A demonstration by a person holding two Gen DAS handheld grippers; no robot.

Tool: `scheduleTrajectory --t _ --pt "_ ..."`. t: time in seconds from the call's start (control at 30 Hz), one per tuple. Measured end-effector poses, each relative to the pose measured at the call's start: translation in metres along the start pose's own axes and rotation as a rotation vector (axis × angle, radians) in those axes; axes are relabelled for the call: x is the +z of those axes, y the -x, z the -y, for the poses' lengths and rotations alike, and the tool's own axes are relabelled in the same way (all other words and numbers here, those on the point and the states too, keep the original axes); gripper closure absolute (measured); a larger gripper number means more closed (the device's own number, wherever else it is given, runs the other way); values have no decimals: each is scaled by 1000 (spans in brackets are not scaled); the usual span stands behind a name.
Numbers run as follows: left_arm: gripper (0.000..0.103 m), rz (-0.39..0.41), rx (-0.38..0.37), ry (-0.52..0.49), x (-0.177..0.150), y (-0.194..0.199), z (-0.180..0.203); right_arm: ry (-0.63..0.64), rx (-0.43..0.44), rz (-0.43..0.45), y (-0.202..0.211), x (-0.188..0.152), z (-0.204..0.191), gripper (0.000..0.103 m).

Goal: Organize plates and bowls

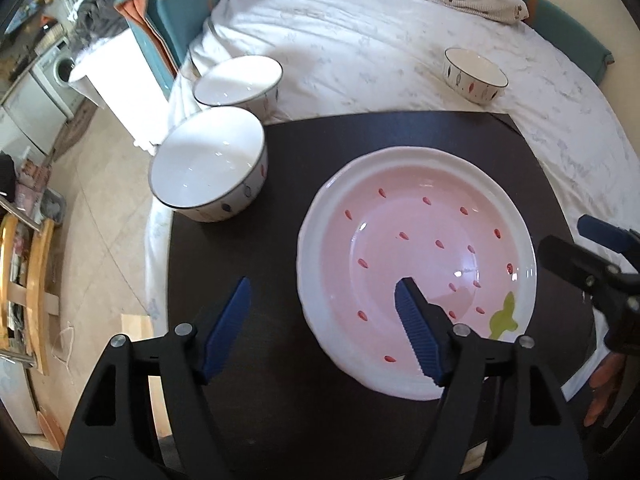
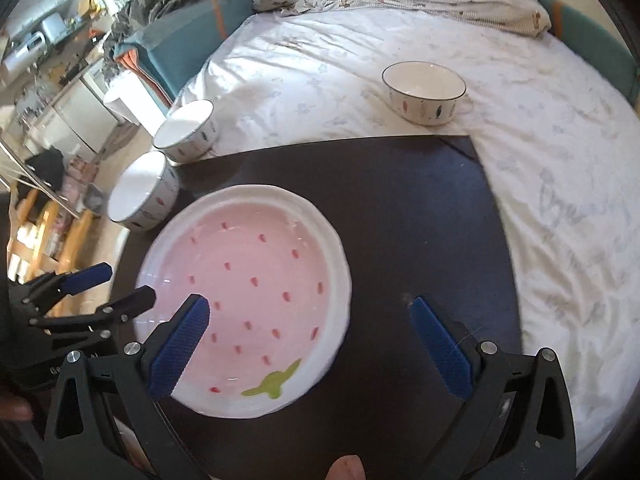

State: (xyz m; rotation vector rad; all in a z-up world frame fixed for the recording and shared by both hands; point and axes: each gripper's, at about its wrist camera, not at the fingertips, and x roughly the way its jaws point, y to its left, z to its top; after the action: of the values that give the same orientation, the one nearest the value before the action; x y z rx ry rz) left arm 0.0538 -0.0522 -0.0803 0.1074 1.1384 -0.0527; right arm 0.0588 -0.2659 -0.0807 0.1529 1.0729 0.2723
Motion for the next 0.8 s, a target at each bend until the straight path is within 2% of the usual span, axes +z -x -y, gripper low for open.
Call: scheduleTrajectory --t 0.1,0.23,0.3,0.5,0.57,0.73,0.8 --pt "31 50 2 9 1 15 -4 -39 -5 34 11 -4 0 0" --pt "31 200 -8 16 0 46 -10 -107 -1 67 29 -16 3 0" --pt "31 227 1 15 1 57 -10 -123 -18 84 39 -21 3 0" --pt "31 237 -49 55 5 67 -9 -134 -42 140 76 -21 -2 0" --pt "31 213 -61 50 8 64 -5 -142 -37 160 87 -16 0 0" --pt "31 195 -56 73 13 59 -3 -163 -40 195 96 -4 11 0" --pt "31 170 -43 90 18 55 -5 -171 -35 183 92 2 16 0"
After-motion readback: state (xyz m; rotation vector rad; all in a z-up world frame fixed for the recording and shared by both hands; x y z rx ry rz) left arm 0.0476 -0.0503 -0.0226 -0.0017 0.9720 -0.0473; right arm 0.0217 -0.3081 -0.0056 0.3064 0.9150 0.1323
